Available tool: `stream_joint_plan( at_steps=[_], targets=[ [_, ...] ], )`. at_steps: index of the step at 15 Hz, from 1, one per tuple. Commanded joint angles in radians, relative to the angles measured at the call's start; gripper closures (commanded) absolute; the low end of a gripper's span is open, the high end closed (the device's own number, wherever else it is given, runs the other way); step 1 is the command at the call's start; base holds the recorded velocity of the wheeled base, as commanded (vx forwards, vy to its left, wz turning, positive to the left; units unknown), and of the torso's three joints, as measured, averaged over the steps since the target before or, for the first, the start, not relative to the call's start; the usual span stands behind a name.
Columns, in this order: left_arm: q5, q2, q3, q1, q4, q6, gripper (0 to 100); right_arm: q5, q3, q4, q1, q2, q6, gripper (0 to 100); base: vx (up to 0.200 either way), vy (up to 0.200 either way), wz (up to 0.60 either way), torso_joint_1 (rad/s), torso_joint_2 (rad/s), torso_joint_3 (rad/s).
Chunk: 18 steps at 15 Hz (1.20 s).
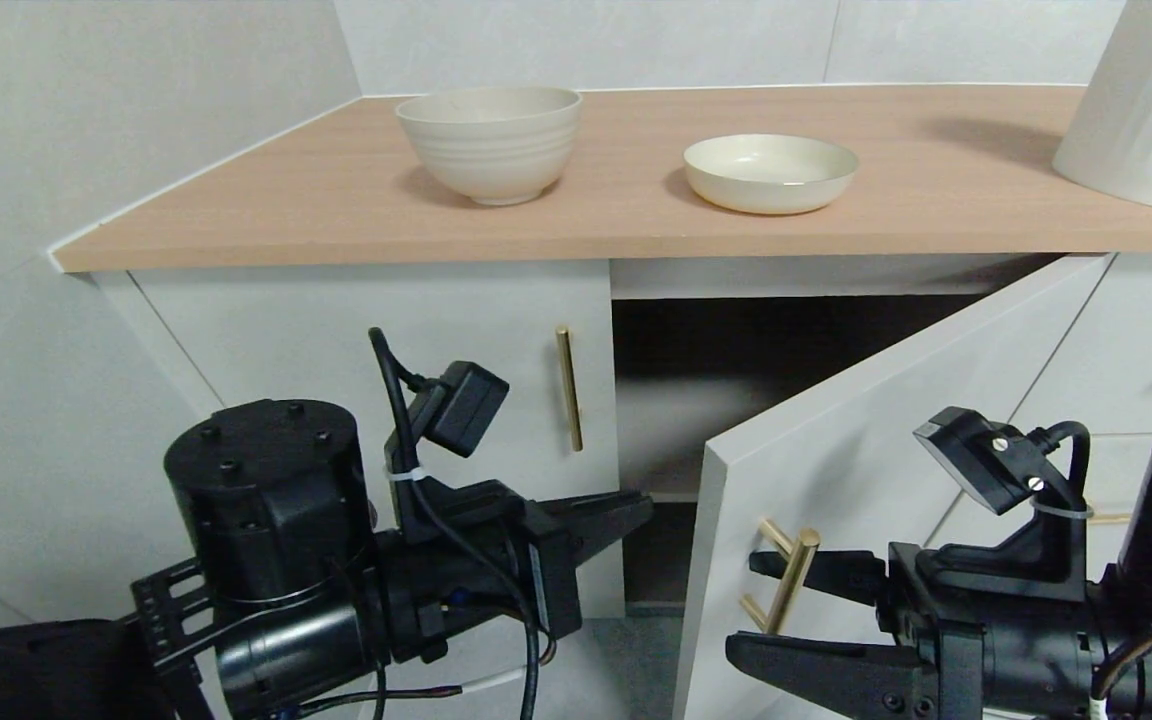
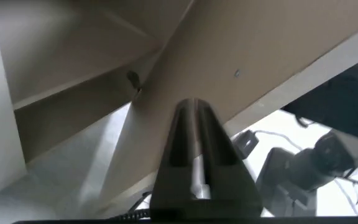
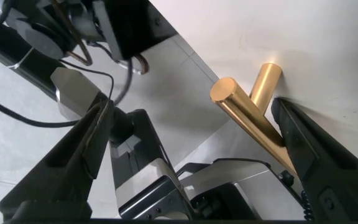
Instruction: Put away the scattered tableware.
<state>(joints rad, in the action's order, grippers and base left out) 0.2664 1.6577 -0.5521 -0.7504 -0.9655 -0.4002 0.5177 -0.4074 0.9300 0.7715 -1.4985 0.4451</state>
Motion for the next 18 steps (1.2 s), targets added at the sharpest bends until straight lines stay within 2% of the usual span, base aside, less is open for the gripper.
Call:
stream_joint_plan(
  at_steps=[1,2,4,5,8,15,18],
  targets=[
    [0.008,0.027,-0.009,-0.001,-0.012,0.011,100,-0.002,-0.001,-0.002,0.000,-0.005,0.000,0,0.000,0.000,0.00,0.000,0.00,0.000],
    [0.028,0.042,-0.025,-0.004,-0.036,0.015,100,-0.004,-0.001,-0.002,0.000,-0.005,0.000,0,0.000,0.000,0.00,0.000,0.00,0.000],
    [0.082,0.129,-0.040,-0.018,-0.160,0.014,100,-0.004,0.004,-0.002,0.000,-0.005,0.000,0,0.000,0.000,0.00,0.000,0.00,0.000],
    [0.083,0.157,-0.043,-0.027,-0.186,0.015,100,-0.004,0.007,-0.002,0.000,-0.005,-0.002,0,0.000,0.000,0.00,0.000,0.00,0.000],
    [0.074,0.326,-0.097,-0.035,-0.369,0.017,100,-0.008,0.019,-0.002,0.000,0.017,-0.002,0,0.000,0.000,0.00,0.000,0.00,0.000],
    [0.085,0.277,-0.074,-0.053,-0.392,0.031,100,-0.041,0.059,-0.003,-0.132,0.066,-0.002,0,0.000,0.000,0.00,0.000,0.00,0.000],
    [0.085,0.280,-0.086,-0.066,-0.371,0.031,100,-0.082,0.104,-0.023,-0.136,0.135,-0.063,0,0.000,0.000,0.00,0.000,0.00,0.000]
  ],
)
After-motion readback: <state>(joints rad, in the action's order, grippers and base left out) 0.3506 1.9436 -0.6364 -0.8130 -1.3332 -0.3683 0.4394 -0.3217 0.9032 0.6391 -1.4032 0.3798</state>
